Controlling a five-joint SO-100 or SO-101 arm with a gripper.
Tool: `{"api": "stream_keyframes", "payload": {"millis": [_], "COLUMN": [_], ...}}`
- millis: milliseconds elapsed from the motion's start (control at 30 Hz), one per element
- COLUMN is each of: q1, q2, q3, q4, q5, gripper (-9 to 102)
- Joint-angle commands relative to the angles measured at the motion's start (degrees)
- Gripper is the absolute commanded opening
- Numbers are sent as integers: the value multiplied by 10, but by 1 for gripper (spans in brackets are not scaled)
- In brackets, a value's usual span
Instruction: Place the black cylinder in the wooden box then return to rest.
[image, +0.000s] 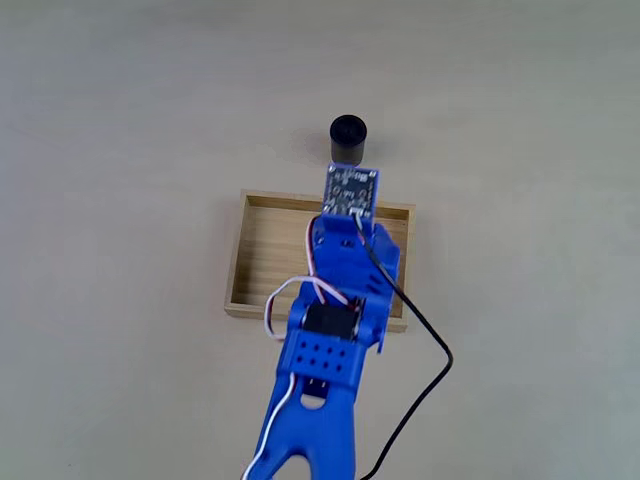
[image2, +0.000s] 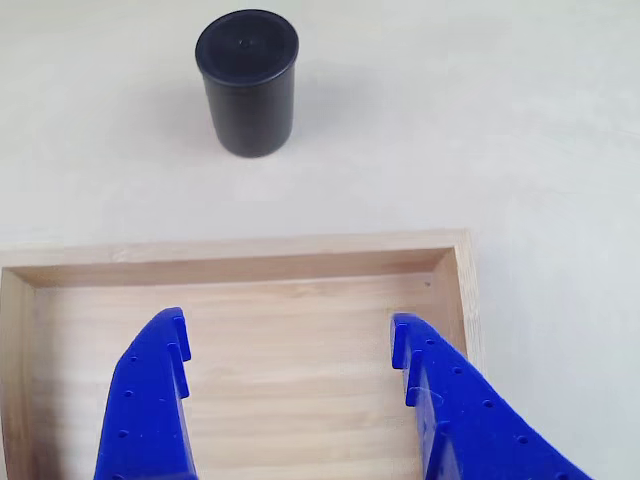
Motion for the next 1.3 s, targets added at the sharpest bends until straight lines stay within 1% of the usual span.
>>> {"api": "stream_keyframes", "payload": {"millis": [0, 333, 1267], "q1": [-3, -20, -34], "q2": [39, 164, 323], "q3": [-121, -263, -420], "q4": [-36, -38, -39], "q5": [-4, -4, -4], "gripper": [30, 30, 32]}}
